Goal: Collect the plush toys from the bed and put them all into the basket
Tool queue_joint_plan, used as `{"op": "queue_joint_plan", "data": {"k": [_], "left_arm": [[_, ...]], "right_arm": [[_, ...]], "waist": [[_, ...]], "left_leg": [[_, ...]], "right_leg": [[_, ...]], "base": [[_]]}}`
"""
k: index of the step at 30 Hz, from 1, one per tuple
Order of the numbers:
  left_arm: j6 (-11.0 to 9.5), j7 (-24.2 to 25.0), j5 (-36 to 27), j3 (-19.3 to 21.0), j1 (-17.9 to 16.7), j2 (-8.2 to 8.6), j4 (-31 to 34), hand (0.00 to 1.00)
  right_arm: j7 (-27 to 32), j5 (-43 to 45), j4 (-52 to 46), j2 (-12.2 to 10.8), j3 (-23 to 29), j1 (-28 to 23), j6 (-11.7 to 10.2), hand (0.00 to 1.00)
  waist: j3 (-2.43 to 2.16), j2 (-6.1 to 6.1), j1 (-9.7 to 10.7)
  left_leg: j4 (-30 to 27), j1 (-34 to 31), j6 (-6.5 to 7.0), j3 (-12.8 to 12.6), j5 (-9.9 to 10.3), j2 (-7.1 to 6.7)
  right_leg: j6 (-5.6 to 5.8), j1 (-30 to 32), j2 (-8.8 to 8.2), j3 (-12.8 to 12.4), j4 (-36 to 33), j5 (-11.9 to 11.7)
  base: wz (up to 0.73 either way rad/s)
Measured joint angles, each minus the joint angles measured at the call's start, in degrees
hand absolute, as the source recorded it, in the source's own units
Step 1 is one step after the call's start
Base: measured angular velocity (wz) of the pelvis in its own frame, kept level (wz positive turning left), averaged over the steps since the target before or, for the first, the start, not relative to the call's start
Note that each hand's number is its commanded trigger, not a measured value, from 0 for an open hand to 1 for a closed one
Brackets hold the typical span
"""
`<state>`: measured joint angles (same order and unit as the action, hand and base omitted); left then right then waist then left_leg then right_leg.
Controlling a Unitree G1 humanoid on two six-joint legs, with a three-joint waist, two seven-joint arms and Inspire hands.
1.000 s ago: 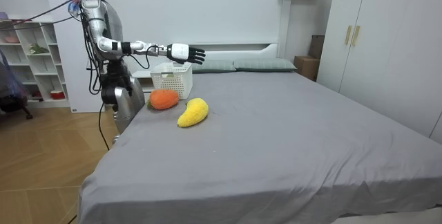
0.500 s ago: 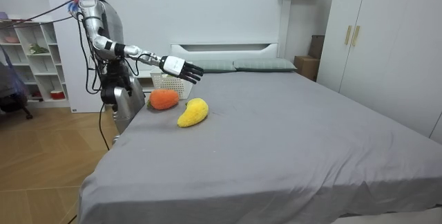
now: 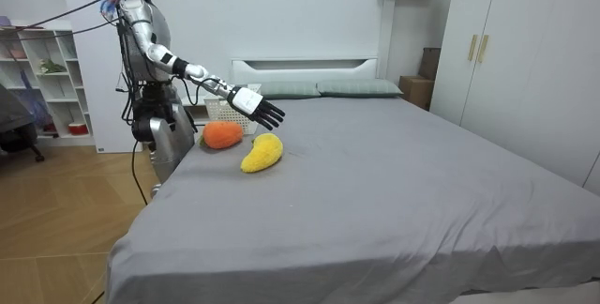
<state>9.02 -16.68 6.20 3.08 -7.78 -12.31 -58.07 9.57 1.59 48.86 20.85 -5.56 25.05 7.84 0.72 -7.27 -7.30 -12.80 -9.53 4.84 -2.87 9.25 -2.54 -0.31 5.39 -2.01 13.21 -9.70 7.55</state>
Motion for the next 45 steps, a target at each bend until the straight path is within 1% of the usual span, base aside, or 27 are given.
{"op": "queue_joint_plan", "data": {"k": [2,4,6,9,11,14,17,21,23,26,29,30,31,32,33,34,41,45], "left_arm": [[-0.4,0.3,-0.6,-0.1,1.0,-0.12,-0.5,0.0],[-0.5,0.9,-1.1,-0.2,1.2,-0.1,-0.6,0.0],[-0.6,0.9,-1.1,-0.3,1.2,-0.1,-0.6,0.0],[-0.7,0.9,-1.5,-1.3,1.6,-0.15,-0.6,0.0],[-0.9,0.9,-2.2,-1.5,2.2,-0.16,-0.6,0.0],[-1.1,0.9,-2.3,-1.8,3.1,-0.16,-0.6,0.0],[-1.5,1.0,-2.5,-2.3,3.0,-0.19,-0.6,0.0],[-1.6,1.1,-4.6,-2.4,3.0,-0.2,-1.3,0.0],[-1.9,1.5,-5.7,-4.0,3.0,-0.21,-2.3,0.0],[-2.0,2.4,-6.0,-4.9,3.9,-0.15,-4.2,0.0],[-2.0,2.4,-6.7,-5.6,4.8,-0.08,-5.1,0.0],[-2.1,2.4,-6.7,-5.6,4.9,-0.05,-5.1,0.0],[-2.1,2.4,-6.7,-5.6,4.9,-0.03,-5.1,0.0],[-2.1,2.3,-6.7,-5.6,4.9,-0.03,-5.1,0.0],[-2.1,2.3,-6.7,-5.6,4.9,-0.03,-5.2,0.0],[-2.1,2.3,-6.7,-5.7,4.9,-0.03,-5.2,0.0],[-2.5,2.2,-6.7,-6.2,5.0,-0.04,-5.4,0.0],[-2.8,2.1,-6.7,-6.2,5.1,-0.04,-5.5,0.0]], "right_arm": [[0.0,0.0,3.7,0.3,0.0,2.0,-0.3,0.0],[0.0,0.0,5.8,0.3,0.0,3.3,-0.4,0.0],[0.1,0.0,7.0,0.4,0.0,3.7,-0.7,0.0],[0.1,0.0,7.2,0.4,0.0,3.7,-0.9,0.0],[0.1,0.0,7.3,0.4,0.0,3.7,-0.9,0.0],[0.1,-0.4,7.7,0.8,-0.4,3.7,-0.9,0.0],[0.1,-0.2,8.7,0.9,-1.0,3.7,-0.9,0.0],[-0.2,0.2,9.1,1.0,-1.5,3.7,-0.9,0.0],[-1.1,0.7,10.4,1.0,-3.6,3.7,-1.6,0.0],[-3.0,1.0,11.2,1.0,-6.9,3.6,-1.6,0.0],[-4.6,3.4,11.4,1.0,-8.5,3.6,-1.6,0.0],[-4.8,4.0,11.5,1.0,-8.5,3.6,-1.6,0.02],[-5.1,5.0,11.5,1.0,-8.6,3.6,-1.6,0.37],[-5.5,5.8,11.6,1.1,-8.6,3.6,-1.6,0.55],[-5.5,5.9,11.7,1.1,-8.6,3.6,-1.6,0.8],[-5.6,6.3,11.9,1.1,-8.9,3.6,-1.6,1.0],[-4.2,7.8,13.4,1.7,-8.8,3.7,-2.0,1.0],[-3.3,7.9,14.1,1.7,-8.8,3.7,-2.1,1.0]], "waist": [[0.02,-0.04,-0.5],[0.03,-0.04,-0.6],[0.03,-0.05,-0.6],[0.34,0.39,-0.6],[0.63,0.81,-0.7],[0.8,1.1,-0.8],[0.77,1.24,-0.9],[0.73,1.35,-1.0],[0.84,1.67,-1.1],[0.9,1.86,-1.7],[0.9,1.89,-2.6],[0.9,1.89,-2.8],[0.9,1.89,-2.8],[0.9,1.89,-2.8],[0.9,1.89,-2.8],[0.9,1.89,-2.8],[0.93,1.94,-3.2],[1.19,2.32,-3.5]], "left_leg": [[0.0,-1.4,0.01,0.0,0.0,0.01],[-0.1,-2.4,0.02,0.0,-0.1,0.0],[-0.2,-3.1,0.02,0.0,-0.1,0.01],[-0.2,-3.9,0.03,0.1,-0.1,-0.03],[0.0,-4.2,0.02,0.1,-0.1,-0.04],[-0.1,-5.2,0.02,0.1,-0.1,-0.03],[-0.1,-5.6,0.01,0.1,-0.1,-0.03],[-0.1,-5.6,0.01,0.1,-0.1,-0.05],[-0.1,-5.1,0.01,0.2,-0.1,-0.08],[-0.1,-4.9,0.01,0.2,-0.1,-0.06],[-0.1,-4.9,-0.02,0.1,-0.1,-0.01],[-0.1,-4.9,-0.02,0.2,-0.1,-0.02],[-0.1,-4.9,-0.01,0.2,-0.2,-0.03],[-0.1,-4.8,0.0,0.2,-0.2,-0.04],[-0.1,-4.8,0.0,0.2,-0.2,-0.04],[-0.2,-4.8,0.0,0.2,-0.2,-0.04],[-0.3,-4.8,0.0,0.7,-0.2,-0.07],[-0.3,-4.9,0.0,1.0,-0.2,-0.14]], "right_leg": [[0.0,1.6,0.0,0.0,-0.1,0.0],[0.0,2.4,-0.03,0.0,-0.1,0.0],[0.0,3.1,-0.04,0.2,0.0,0.0],[0.0,3.9,-0.12,0.2,0.1,0.0],[0.01,4.3,-0.43,0.0,0.1,0.0],[0.01,5.2,-0.42,0.1,0.1,0.0],[0.01,5.7,-0.41,-0.1,0.1,0.0],[0.01,5.7,-0.43,-0.1,0.1,0.0],[0.01,5.1,-0.46,0.2,0.1,0.0],[0.01,5.0,-0.48,0.4,0.1,0.0],[0.01,4.9,-0.45,0.3,0.1,0.0],[0.01,4.9,-0.46,0.4,0.1,0.0],[0.01,4.9,-0.46,0.4,0.1,0.0],[0.01,4.9,-0.47,0.4,0.1,0.0],[0.01,4.8,-0.47,0.4,0.1,0.0],[0.01,4.8,-0.47,0.4,0.1,0.0],[0.01,4.6,-0.46,1.0,0.1,0.0],[0.01,4.6,-0.47,1.3,0.1,0.0]], "base": [[0.0],[0.0],[0.0],[0.0],[0.0],[0.0],[0.0],[0.0],[0.04],[0.0],[0.0],[0.0],[0.0],[0.0],[0.0],[0.0],[0.03],[0.02]]}}
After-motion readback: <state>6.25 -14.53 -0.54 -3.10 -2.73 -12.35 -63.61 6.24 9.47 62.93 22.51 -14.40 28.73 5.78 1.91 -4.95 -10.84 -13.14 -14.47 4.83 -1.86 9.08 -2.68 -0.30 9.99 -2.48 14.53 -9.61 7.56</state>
